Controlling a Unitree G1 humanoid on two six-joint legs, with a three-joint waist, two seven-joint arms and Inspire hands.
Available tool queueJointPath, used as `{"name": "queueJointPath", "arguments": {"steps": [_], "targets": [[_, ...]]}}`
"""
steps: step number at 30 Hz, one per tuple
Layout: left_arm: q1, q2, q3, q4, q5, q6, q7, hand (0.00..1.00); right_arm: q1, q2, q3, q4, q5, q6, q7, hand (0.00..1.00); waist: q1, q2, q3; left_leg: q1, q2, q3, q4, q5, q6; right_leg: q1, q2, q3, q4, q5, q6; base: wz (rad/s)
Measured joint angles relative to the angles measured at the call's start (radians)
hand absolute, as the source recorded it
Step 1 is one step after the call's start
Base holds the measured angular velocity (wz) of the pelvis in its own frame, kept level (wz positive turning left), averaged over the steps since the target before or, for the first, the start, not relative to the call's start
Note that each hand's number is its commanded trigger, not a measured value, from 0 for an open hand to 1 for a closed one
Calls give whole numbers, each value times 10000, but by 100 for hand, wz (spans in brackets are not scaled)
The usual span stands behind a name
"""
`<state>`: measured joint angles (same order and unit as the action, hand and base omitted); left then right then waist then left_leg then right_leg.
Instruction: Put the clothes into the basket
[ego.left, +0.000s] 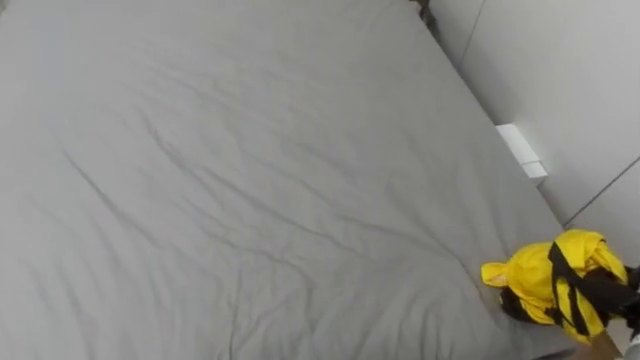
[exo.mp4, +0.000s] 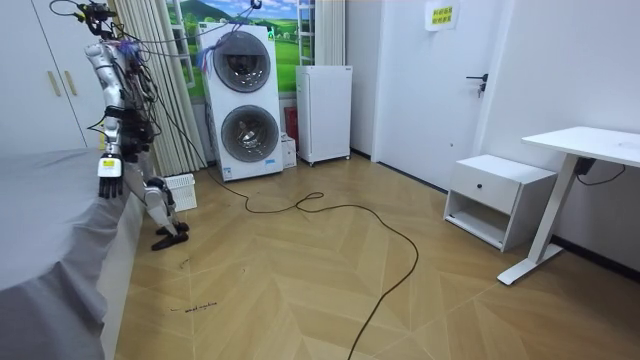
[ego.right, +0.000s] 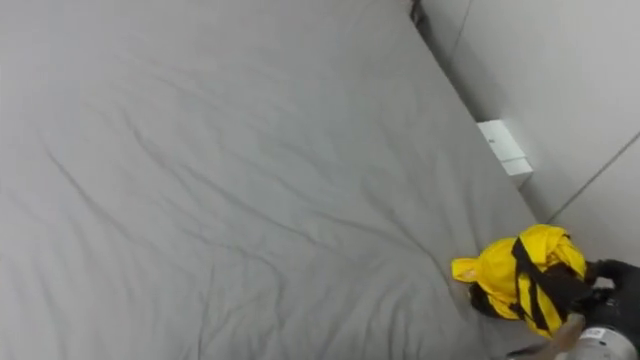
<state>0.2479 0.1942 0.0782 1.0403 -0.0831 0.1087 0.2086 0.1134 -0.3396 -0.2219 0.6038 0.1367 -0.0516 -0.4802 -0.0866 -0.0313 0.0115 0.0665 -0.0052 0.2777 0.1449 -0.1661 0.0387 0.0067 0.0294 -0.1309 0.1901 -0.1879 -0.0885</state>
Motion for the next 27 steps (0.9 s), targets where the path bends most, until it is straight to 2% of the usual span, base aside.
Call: {"name": "queueJointPath", "arguments": {"steps": [3, 5, 9, 11, 12, 14, 15, 16, 19, 23, 27], "targets": [[55, -11, 174, 0, -8, 198, 163, 0, 304, 11, -136, -251, 395, 12, 0, 100, -47, -12, 7, -12, 93, 369, 0, -11, -19, -132, 122, 369, -7, 75, -61, -39], [190, -13, 296, -1, -6, 207, 177, 0, 471, 25, -294, -393, 415, 13, -3, 100, -110, -8, 8, -13, 144, 526, 4, -12, -20, -193, 183, 567, -10, 114, -105, -31], [230, -18, 572, 2, 4, 524, 410, 0, 753, 223, -784, -364, 369, 13, -11, 100, -533, 16, 28, -18, 295, 1074, 96, -78, -130, -249, 323, 824, -8, 167, -197, -18], [229, -12, 634, -64, 4, 523, 555, 0, 947, 226, -867, -348, 371, 13, -11, 100, -613, 40, 39, -21, 343, 1208, 123, -89, -149, -289, 391, 1001, -5, 199, -252, -27], [234, -12, 672, -32, -12, 604, 606, 0, 997, 250, -866, -344, 371, 14, -12, 100, -752, 50, 70, -38, 397, 1313, 190, -119, -198, -306, 434, 1085, 0, 218, -284, -30], [244, -13, 660, 21, -21, 617, 652, 0, 1092, 250, -867, -220, 393, 14, -29, 100, -780, 86, 117, -82, 464, 1318, 233, -162, -270, -379, 518, 1255, 7, 261, -336, -27], [242, -12, 654, 19, -21, 619, 667, 0, 1055, 250, -868, -72, 452, 34, -28, 100, -815, 142, 92, -212, 483, 1320, 232, -162, -272, -524, 553, 1310, 5, 315, -358, -17], [242, -12, 649, 19, -20, 619, 669, 0, 958, 247, -868, 44, 534, 90, -27, 100, -872, 133, 133, -308, 492, 1350, 218, -158, -278, -655, 577, 1346, 19, 364, -372, -12], [240, -13, 650, 20, -14, 620, 667, 0, 509, 237, -1061, 528, 594, 106, -28, 100, -1053, 253, 115, -621, 493, 1562, 219, -147, -293, -1102, 591, 1405, 202, 397, -371, -8], [206, -30, 617, 24, -17, 619, 660, 0, -133, 167, -1435, 1261, 689, 106, -59, 100, -1198, 411, 97, -1010, 490, 1604, 226, -143, -291, -1609, 592, 1475, 396, 428, -331, -9], [56, -27, 326, 22, -34, 615, 650, 0, -655, 143, -1529, 1369, 1000, 103, -426, 100, -1260, 576, 96, -1762, 453, 1652, 257, -86, -196, -2542, 553, 1621, 833, 488, -284, -15]]}}
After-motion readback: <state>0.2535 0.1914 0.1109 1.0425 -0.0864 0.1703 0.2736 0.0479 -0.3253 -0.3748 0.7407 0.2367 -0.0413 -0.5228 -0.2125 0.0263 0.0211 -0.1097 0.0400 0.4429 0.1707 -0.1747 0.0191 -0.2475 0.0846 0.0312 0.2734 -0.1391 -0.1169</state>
